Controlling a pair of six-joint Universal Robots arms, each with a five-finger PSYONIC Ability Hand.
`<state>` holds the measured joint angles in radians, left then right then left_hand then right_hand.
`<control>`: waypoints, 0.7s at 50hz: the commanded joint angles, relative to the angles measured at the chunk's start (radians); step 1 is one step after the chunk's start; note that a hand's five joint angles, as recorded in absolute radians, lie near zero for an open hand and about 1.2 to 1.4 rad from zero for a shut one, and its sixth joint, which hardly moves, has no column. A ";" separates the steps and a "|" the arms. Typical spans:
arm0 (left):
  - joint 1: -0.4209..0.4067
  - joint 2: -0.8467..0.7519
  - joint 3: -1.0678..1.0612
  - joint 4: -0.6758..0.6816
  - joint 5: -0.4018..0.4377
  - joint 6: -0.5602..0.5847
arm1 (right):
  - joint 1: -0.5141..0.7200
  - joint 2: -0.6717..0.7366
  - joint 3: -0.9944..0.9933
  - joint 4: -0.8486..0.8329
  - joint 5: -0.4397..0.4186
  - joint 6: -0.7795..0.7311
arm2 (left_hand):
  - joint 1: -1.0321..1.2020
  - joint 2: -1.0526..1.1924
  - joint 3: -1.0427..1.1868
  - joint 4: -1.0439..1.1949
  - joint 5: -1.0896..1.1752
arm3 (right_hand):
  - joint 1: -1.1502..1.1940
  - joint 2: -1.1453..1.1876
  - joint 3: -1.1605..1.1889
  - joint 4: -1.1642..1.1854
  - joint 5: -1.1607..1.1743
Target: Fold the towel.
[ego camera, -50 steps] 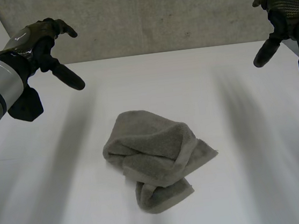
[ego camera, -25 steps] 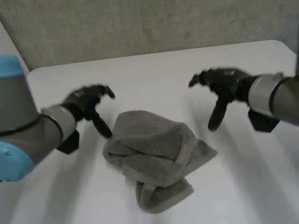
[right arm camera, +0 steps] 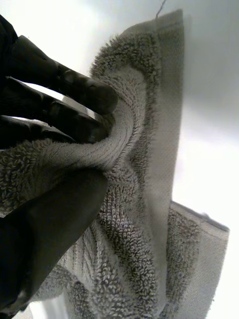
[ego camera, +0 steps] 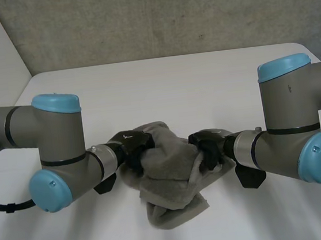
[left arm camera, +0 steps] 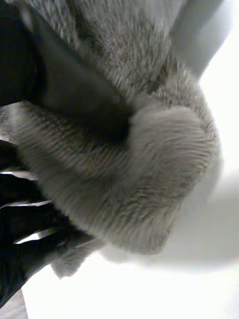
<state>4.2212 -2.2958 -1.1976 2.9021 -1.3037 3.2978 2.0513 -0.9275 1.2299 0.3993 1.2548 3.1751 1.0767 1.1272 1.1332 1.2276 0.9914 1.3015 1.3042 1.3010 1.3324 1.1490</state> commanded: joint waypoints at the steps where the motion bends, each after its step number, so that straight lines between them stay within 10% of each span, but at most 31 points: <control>1: 0.002 -0.010 0.166 -0.004 -0.015 0.063 | -0.013 0.016 -0.183 -0.062 -0.006 -0.111 | 0.320 0.269 0.263 0.169 0.230 | 0.095 0.092 0.095 0.064 0.073; 16: 0.002 0.133 0.630 0.016 -0.098 0.013 | -0.006 0.042 -0.931 -0.082 0.213 -0.342 | 0.320 0.269 0.263 0.169 0.230 | 0.095 0.092 0.095 0.064 0.073; 23: -0.006 0.277 0.222 0.055 -0.089 0.025 | 0.018 -0.054 -0.570 -0.030 0.108 -0.421 | 0.276 0.226 0.220 0.125 0.187 | 0.095 0.092 0.095 0.064 0.073; 35: -0.018 0.296 -0.398 0.124 -0.002 0.026 | 0.003 -0.076 -0.004 -0.017 0.061 -0.948 | -0.502 -0.553 -0.559 -0.653 -0.591 | -0.116 -0.118 -0.115 -0.146 -0.138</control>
<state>4.2119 -1.9818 -1.3870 3.0031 -1.3669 3.3247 2.0689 -0.9990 1.0331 0.3830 1.3121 2.4514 0.6679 0.6710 0.6877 0.6838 0.4978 1.2785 1.2713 1.2808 1.2840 1.1069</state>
